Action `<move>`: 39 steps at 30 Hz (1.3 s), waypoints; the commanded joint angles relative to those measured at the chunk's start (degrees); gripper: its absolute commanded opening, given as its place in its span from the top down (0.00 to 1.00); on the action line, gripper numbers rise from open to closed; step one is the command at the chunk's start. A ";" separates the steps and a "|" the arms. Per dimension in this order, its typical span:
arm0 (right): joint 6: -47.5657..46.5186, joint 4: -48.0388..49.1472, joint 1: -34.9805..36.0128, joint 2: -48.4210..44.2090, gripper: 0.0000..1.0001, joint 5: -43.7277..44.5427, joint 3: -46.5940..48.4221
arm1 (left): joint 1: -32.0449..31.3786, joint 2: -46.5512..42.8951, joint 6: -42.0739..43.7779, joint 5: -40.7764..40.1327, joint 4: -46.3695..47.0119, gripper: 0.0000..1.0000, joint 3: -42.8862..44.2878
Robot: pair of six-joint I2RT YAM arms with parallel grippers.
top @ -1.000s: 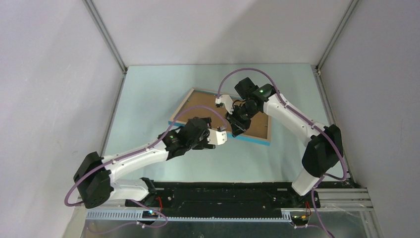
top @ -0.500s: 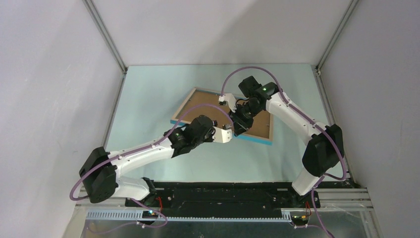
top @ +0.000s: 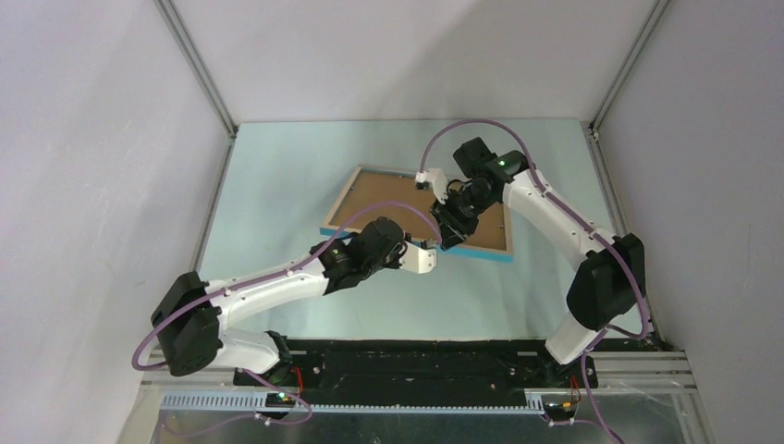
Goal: Put the photo into the frame
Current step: Turn over the photo frame at the center of the board.
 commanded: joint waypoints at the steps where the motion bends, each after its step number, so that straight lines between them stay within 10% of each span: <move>1: 2.94 0.32 -1.18 -5.09 0.61 0.26 3.27 | 0.35 -3.57 -4.39 -0.15 2.29 1.00 4.14; 16: 4.68 8.29 -1.79 -24.95 0.18 7.61 -2.44 | 0.37 -7.37 -5.69 5.67 -14.87 1.00 13.42; 39: -6.37 8.32 8.37 -29.54 0.08 25.74 -2.01 | 0.44 -11.01 -6.31 12.84 -32.05 1.00 29.83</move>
